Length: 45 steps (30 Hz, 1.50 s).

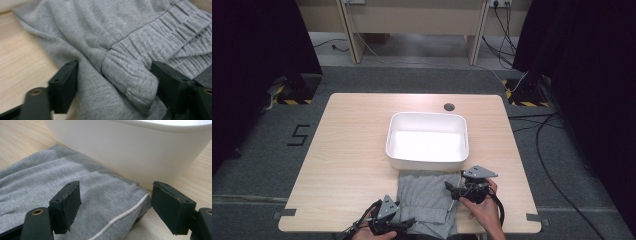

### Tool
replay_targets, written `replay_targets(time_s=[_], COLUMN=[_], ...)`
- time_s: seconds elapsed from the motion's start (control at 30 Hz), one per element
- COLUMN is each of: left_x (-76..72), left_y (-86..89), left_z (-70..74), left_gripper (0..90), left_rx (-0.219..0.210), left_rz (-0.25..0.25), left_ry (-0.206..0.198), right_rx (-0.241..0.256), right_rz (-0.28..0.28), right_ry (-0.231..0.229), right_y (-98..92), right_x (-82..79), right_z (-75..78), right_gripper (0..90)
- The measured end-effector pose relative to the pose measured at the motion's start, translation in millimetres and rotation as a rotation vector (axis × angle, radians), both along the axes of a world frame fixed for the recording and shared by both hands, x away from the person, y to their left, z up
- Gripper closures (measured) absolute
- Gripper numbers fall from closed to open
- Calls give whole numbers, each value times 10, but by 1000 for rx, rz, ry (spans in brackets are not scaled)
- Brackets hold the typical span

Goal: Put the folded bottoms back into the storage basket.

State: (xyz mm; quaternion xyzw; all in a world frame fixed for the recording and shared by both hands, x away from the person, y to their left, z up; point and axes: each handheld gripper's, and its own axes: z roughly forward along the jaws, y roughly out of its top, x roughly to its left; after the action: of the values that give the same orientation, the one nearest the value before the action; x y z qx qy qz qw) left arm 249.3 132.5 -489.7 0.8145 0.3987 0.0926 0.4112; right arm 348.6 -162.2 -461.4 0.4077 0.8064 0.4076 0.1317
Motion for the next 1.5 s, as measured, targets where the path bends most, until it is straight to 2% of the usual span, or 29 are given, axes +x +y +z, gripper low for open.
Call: replay_targets(time_s=[0.07, 0.13, 0.27, 0.33, 0.4, 0.6, 0.73, 0.8, 0.9, 0.97, 1.03, 1.07, 1.17, 1.23, 1.27, 1.37, 1.4, 1.43, 1.5], left_x=[-4, -10, 9, 9, -4, -65, -72, -75, -66, -66, -64, -61, -63, -70, -72, -80, -84, -86, -82], left_y=[1, -4, 38, 66, 91, 180, 199, 202, 204, 207, 207, 207, 208, 191, 183, 156, 142, 128, 114], left_z=[11, 16, 10, 22, 18, 22, 18, 14, 10, 3, 2, 1, -2, 6, 8, -4, -14, -25, -21], left_gripper=[431, 504, 606, 656, 665, 669, 667, 663, 653, 647, 639, 631, 602, 547, 519, 405, 358, 334, 330], left_rx=[-23, -21, -46, -38, -41, -42, -43, -44, -47, -54, -54, -55, -54, -32, -24, -39, -31, -27, -19], left_rz=[-19, -36, -44, -53, -54, -58, -64, -61, -64, -60, -59, -58, -48, -41, -38, -36, -32, -26, -28], left_ry=[13, 12, 21, 16, 14, 21, 23, 23, 26, 28, 28, 31, 28, 15, 13, 12, -3, -18, -22], right_rx=[-1, 4, 13, 18, 26, 15, 9, -23, -4, 31, 67, 87, 96, 122, 121, 122, 116, 111, 103], right_rz=[1, -4, -4, -4, -4, 1, 15, 24, 36, 50, 60, 79, 113, 135, 141, 155, 162, 167, 172], right_ry=[-3, 0, -12, -14, -12, -1, 40, 65, 101, 126, 159, 163, 171, 178, 169, 142, 125, 113, 93], right_y=[3, 2, -19, -33, -50, -48, -16, 10, 9, -17, -34, -33, -13, 1, 1, 11, 11, 17, 19], right_x=[-3, -10, -7, -13, -22, -15, -13, -2, 27, 67, 96, 95, 82, 69, 69, 50, 47, 36, 17], right_z=[0, 2, 20, 35, 48, 10, -54, -92, -136, -198, -243, -252, -250, -260, -262, -251, -247, -241, -226], right_gripper=[251, 253, 255, 257, 267, 268, 250, 228, 210, 175, 216, 269, 403, 504, 527, 602, 619, 629, 650])
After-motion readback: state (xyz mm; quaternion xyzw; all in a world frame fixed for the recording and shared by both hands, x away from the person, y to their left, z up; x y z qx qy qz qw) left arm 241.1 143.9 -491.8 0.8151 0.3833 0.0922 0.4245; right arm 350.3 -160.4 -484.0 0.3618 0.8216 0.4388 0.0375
